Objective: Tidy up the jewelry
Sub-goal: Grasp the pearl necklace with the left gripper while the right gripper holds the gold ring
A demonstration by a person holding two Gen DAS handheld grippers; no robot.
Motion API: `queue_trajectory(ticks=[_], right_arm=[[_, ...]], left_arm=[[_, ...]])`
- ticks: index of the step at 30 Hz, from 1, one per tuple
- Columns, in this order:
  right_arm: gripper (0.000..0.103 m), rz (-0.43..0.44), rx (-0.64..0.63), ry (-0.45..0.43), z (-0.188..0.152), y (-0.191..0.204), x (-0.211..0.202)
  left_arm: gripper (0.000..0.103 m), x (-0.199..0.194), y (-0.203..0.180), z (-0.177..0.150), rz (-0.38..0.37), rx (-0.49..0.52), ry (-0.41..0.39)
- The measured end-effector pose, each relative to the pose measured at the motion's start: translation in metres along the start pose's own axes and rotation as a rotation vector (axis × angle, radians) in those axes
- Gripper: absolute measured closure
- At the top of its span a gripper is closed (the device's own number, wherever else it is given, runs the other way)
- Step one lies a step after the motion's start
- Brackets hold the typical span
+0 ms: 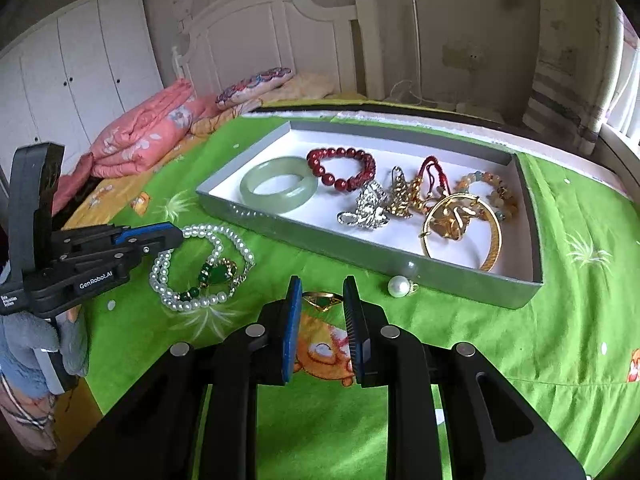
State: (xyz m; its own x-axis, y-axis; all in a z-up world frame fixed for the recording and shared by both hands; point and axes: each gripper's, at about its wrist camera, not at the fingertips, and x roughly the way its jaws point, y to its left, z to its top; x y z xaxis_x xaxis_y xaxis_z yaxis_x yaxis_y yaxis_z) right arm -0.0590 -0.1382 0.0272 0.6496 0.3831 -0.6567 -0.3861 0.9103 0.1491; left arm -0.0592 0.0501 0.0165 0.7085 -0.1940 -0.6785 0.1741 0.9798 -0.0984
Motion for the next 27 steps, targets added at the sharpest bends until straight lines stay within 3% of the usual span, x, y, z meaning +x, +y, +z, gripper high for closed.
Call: queue_trajectory(ticks=[5, 11, 23, 25, 27], right_arm=[[0.082, 0.021, 0.038, -0.054, 0.000, -0.007, -0.012], [0.082, 0.047, 0.061, -0.120, -0.001, -0.011, -0.025], [0.082, 0.083, 0.076, -0.200, -0.001, -0.014, -0.051], [0.082, 0.083, 0.079, -0.208, -0.001, -0.016, -0.055], [0.082, 0.087, 0.083, -0.214, -0.001, -0.017, -0.057]], left_arm=[[0.090, -0.019, 0.000, -0.001, 0.027, -0.012, -0.085], [0.090, -0.039, -0.013, -0.002, 0.027, 0.022, -0.134], [0.090, -0.085, -0.052, 0.031, 0.032, 0.138, -0.241], [0.099, -0.088, -0.057, 0.034, 0.034, 0.152, -0.247], [0.099, -0.090, -0.061, 0.036, 0.032, 0.158, -0.249]])
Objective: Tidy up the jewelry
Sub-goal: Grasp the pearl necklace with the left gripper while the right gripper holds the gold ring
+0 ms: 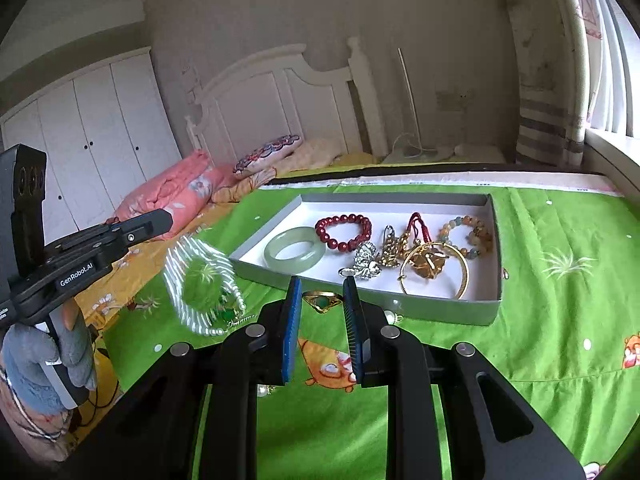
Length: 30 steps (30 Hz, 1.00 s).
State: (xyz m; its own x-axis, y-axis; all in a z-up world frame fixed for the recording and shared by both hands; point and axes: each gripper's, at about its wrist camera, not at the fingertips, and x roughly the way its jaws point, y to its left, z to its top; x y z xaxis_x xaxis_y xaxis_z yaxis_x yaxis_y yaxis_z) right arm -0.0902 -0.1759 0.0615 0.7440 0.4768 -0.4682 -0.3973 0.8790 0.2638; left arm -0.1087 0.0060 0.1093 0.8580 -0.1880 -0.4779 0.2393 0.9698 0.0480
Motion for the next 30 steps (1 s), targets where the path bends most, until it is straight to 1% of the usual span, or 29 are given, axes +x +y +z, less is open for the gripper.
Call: queue_trajectory(ticks=[4, 6, 7, 8, 9, 10, 11, 12, 13, 15, 18, 20, 21, 22, 23, 25, 27, 28, 29, 30], right_arm=[[0.082, 0.004, 0.007, -0.001, -0.001, -0.003, -0.002], [0.082, 0.006, 0.012, 0.002, -0.003, -0.004, -0.003], [0.082, 0.007, 0.013, 0.004, -0.004, -0.004, -0.004], [0.082, 0.008, 0.013, 0.004, -0.004, -0.005, -0.005], [0.082, 0.009, 0.013, 0.004, -0.004, -0.005, -0.006], [0.082, 0.010, 0.015, 0.005, -0.004, -0.006, -0.006], [0.082, 0.010, 0.017, 0.006, -0.005, -0.007, -0.007], [0.082, 0.010, 0.020, 0.006, -0.004, -0.008, -0.007], [0.082, 0.011, 0.024, 0.007, -0.005, -0.010, -0.007], [0.082, 0.015, 0.039, 0.011, -0.005, -0.013, -0.005], [0.081, 0.021, 0.050, 0.023, -0.008, -0.013, 0.000], [0.081, 0.024, 0.050, 0.033, -0.010, -0.012, 0.003], [0.082, 0.024, 0.047, 0.039, -0.010, -0.011, 0.005], [0.082, 0.023, 0.045, 0.041, -0.011, -0.010, 0.006], [0.082, 0.025, 0.041, 0.043, -0.011, -0.009, 0.006], [0.082, 0.023, 0.036, 0.041, -0.010, -0.008, 0.005], [0.081, 0.019, 0.036, 0.035, -0.010, -0.008, 0.002], [0.082, 0.017, 0.039, 0.031, -0.009, -0.009, 0.001], [0.081, 0.015, 0.042, 0.027, -0.009, -0.011, 0.000], [0.081, 0.013, 0.048, 0.025, -0.009, -0.012, -0.001]], left_arm=[[0.099, 0.001, -0.007, 0.004, 0.005, 0.019, 0.010], [0.098, 0.009, -0.005, 0.001, -0.009, 0.009, 0.056], [0.096, 0.012, 0.000, -0.003, -0.016, -0.008, 0.076], [0.090, 0.018, 0.005, -0.008, -0.031, -0.037, 0.112], [0.069, 0.024, 0.010, -0.013, -0.043, -0.062, 0.145], [0.047, 0.031, 0.022, -0.023, -0.051, -0.114, 0.183], [0.042, 0.034, 0.031, -0.031, -0.050, -0.155, 0.202], [0.042, 0.038, 0.042, -0.042, -0.055, -0.203, 0.235], [0.042, 0.040, 0.048, -0.049, -0.064, -0.223, 0.260], [0.042, 0.040, 0.054, -0.063, -0.077, -0.227, 0.297], [0.042, 0.034, 0.048, -0.079, -0.079, -0.136, 0.336], [0.040, 0.029, 0.036, -0.086, -0.094, -0.042, 0.328], [0.038, 0.027, 0.028, -0.088, -0.085, 0.011, 0.317], [0.036, 0.029, 0.024, -0.088, -0.071, 0.040, 0.311], [0.036, 0.030, 0.020, -0.088, -0.062, 0.064, 0.308], [0.036, 0.037, 0.014, -0.087, -0.078, 0.096, 0.320], [0.036, 0.047, 0.008, -0.088, -0.102, 0.132, 0.365], [0.035, 0.053, 0.003, -0.089, -0.101, 0.166, 0.384], [0.035, 0.053, 0.002, -0.090, -0.104, 0.178, 0.374], [0.035, 0.055, 0.004, -0.090, -0.117, 0.174, 0.383]])
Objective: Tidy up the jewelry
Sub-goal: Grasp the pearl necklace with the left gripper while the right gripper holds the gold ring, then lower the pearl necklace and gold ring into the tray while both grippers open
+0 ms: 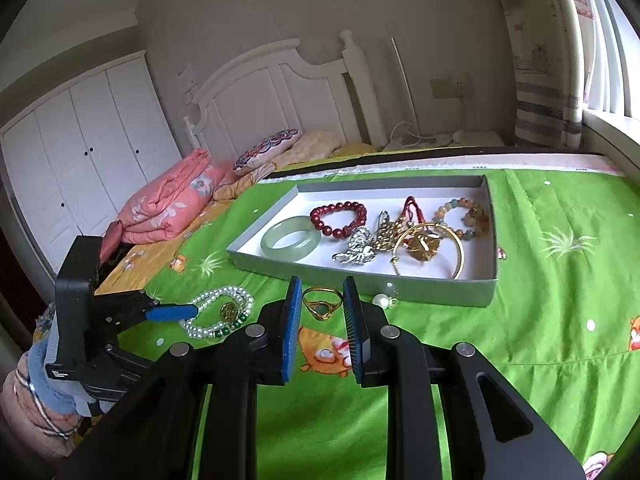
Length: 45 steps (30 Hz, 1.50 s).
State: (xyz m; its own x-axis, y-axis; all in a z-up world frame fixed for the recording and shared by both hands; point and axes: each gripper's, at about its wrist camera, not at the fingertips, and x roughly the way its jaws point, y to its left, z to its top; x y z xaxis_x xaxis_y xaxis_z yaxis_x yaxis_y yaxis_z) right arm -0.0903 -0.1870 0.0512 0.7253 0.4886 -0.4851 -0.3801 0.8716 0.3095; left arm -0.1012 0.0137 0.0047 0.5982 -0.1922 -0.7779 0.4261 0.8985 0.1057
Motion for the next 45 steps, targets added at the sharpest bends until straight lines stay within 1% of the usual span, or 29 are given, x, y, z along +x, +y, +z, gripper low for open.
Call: queue_trajectory(ticks=[2, 3, 4, 6, 8, 9, 10, 11, 13, 15, 18, 20, 22, 27, 30, 34, 38, 45], right_arm=[[0.081, 0.000, 0.010, -0.001, 0.000, -0.003, 0.000], [0.081, 0.001, 0.013, 0.001, -0.001, -0.004, 0.000], [0.081, 0.001, 0.013, 0.002, -0.001, -0.005, 0.000], [0.081, 0.002, 0.012, 0.003, -0.001, -0.005, 0.000], [0.081, 0.001, 0.013, 0.002, -0.002, -0.004, 0.000], [0.081, 0.001, 0.012, 0.003, -0.002, -0.004, 0.000], [0.081, 0.001, 0.013, 0.003, -0.002, -0.004, 0.000], [0.081, 0.001, 0.012, 0.004, -0.002, -0.004, 0.000], [0.081, 0.002, 0.010, 0.007, -0.002, -0.003, 0.001], [0.081, 0.003, 0.004, 0.008, -0.002, -0.001, 0.001], [0.081, 0.001, -0.004, 0.006, -0.002, 0.001, -0.002], [0.081, 0.001, -0.002, 0.003, -0.001, 0.001, -0.002], [0.081, 0.003, 0.000, 0.002, -0.001, 0.001, -0.002], [0.081, 0.012, -0.005, 0.001, 0.000, 0.003, -0.002], [0.081, 0.020, -0.022, -0.010, 0.004, 0.010, -0.005], [0.081, 0.028, -0.045, -0.024, 0.011, 0.017, -0.008], [0.081, 0.030, -0.066, -0.034, 0.021, 0.023, -0.007], [0.081, 0.014, -0.083, -0.051, 0.040, 0.023, -0.001]], left_arm=[[0.039, 0.001, 0.002, 0.001, -0.036, 0.001, 0.010], [0.045, 0.001, 0.003, 0.000, -0.062, 0.004, 0.015], [0.047, 0.001, 0.003, 0.000, -0.072, 0.008, 0.018], [0.046, -0.001, 0.002, -0.003, -0.068, 0.025, 0.014], [0.045, -0.004, 0.007, -0.007, -0.086, 0.017, 0.014], [0.046, -0.005, 0.009, -0.010, -0.095, 0.012, 0.016], [0.049, -0.006, 0.010, -0.011, -0.104, 0.008, 0.017], [0.055, -0.007, 0.009, -0.011, -0.109, 0.012, 0.014], [0.096, -0.010, 0.003, -0.009, -0.117, 0.026, 0.010], [0.096, -0.010, -0.002, -0.008, -0.099, 0.035, 0.001], [0.096, -0.008, -0.002, -0.004, -0.098, -0.011, -0.033], [0.096, -0.017, 0.007, 0.002, -0.135, -0.094, -0.087], [0.096, -0.028, 0.015, 0.011, -0.158, -0.150, -0.138], [0.096, -0.069, 0.031, 0.042, -0.154, -0.218, -0.284], [0.096, -0.086, 0.029, 0.061, -0.144, -0.190, -0.321], [0.096, -0.097, 0.018, 0.081, -0.121, -0.132, -0.339], [0.096, -0.097, 0.006, 0.096, -0.108, -0.097, -0.341], [0.096, -0.084, 0.000, 0.117, -0.101, -0.076, -0.328]])
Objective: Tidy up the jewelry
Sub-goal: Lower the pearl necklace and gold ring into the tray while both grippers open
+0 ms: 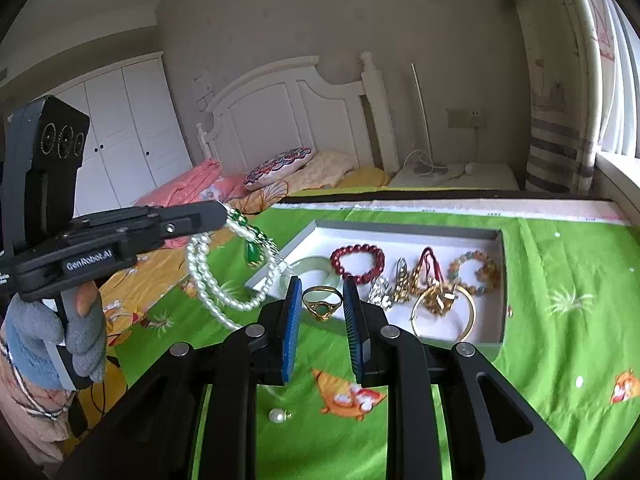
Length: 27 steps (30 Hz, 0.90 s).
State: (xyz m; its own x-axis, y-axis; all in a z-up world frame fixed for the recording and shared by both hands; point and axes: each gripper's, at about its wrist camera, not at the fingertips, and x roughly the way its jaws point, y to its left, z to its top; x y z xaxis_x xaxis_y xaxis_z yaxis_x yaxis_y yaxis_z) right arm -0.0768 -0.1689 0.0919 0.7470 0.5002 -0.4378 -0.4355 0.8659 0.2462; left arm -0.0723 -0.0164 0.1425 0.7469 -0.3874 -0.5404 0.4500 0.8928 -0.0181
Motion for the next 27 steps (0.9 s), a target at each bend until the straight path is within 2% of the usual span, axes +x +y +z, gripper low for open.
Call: queue_trajectory(ticks=[15, 27], right_arm=[[0.081, -0.046, 0.013, 0.044, 0.021, -0.026, 0.038], [0.081, -0.116, 0.059, 0.085, 0.034, -0.067, 0.073]], left_arm=[[0.096, 0.051, -0.005, 0.024, 0.009, 0.029, 0.038], [0.096, 0.098, -0.008, 0.037, -0.030, 0.011, 0.057]])
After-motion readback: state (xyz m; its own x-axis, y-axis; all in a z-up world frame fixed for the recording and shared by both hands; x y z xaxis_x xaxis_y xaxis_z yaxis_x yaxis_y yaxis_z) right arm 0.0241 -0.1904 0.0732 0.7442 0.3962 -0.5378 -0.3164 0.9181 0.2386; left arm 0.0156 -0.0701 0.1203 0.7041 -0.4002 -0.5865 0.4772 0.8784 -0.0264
